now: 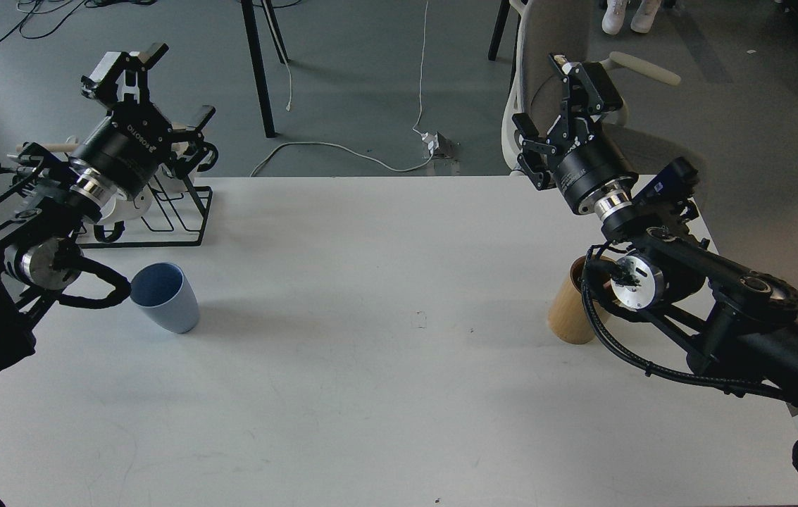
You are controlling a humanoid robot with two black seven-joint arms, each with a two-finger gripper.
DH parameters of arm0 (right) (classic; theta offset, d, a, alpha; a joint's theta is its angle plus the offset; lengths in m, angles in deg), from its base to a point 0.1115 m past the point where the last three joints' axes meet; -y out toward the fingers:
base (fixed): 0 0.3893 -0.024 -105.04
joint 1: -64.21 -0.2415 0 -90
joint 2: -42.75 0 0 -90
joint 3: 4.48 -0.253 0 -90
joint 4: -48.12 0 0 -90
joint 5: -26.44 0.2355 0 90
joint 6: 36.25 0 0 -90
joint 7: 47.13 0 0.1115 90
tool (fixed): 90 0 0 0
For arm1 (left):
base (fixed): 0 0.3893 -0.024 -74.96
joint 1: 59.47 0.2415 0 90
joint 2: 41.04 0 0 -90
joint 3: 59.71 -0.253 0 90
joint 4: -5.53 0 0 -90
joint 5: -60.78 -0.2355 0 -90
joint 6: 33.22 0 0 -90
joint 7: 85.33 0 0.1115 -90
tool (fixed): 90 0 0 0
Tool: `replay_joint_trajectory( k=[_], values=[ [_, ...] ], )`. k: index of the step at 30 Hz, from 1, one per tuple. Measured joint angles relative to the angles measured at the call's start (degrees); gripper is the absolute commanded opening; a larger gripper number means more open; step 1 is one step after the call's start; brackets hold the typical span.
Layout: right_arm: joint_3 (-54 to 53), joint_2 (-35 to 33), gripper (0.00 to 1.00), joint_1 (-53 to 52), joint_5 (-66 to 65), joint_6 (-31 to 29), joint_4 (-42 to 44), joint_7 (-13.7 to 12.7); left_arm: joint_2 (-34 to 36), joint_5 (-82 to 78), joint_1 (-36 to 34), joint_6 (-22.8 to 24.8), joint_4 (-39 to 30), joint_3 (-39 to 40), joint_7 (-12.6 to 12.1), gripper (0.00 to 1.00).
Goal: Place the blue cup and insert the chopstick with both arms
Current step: 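Move the left gripper down beside the light blue cup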
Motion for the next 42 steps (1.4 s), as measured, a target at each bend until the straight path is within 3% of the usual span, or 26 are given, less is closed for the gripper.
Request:
replay_joint_trajectory(
  k=[10,16,20,25,30,35,38,42],
  values=[
    [-0.52,-0.63,0.97,0.12,0.0,-0.18,-0.23,0.0,0.87,0.33,-0.18,0.0,1.37,0.36,0.01,1.0],
    [-1.83,-0.65,0.97,0.13,-0.05,-0.22,-0.51,0.0,1.07,0.57,-2.69,0.0,0.99,5.61,0.01,1.0],
    [-1.86,-0.73,0.97,0.46,-0.65,-0.22,-0.64,0.01,8.03,-0.77,-5.47,0.0,-4.29,4.86,0.01,1.0],
    [-2.29,-0.85,0.97,1.53,-1.04,-0.23,-0.39,0.02,26.46,-10.12,-9.39,0.0,-15.45,-1.99,0.02,1.0],
    [-3.95,-1.09,0.97,1.61,-1.05,-0.22,-0.43,0.02,37.5,-31.57,-11.64,0.0,-21.48,-6.26,0.02,1.0],
    [-4.16,-1.19,0.97,1.61,-1.05,-0.22,-0.44,0.02,39.0,-57.39,-11.68,0.0,-22.57,-15.36,0.02,1.0],
    [-4.16,-1.27,0.97,2.14,-1.1,-0.22,-0.36,0.02,38.0,-64.2,-11.72,-1.33,-21.16,-23.35,0.02,1.0],
    [-4.04,-1.65,0.97,3.24,-1.13,-0.21,-0.33,0.02,35.69,-66.73,-11.4,-3.63,-19.35,-27.85,0.02,0.99]
  ],
)
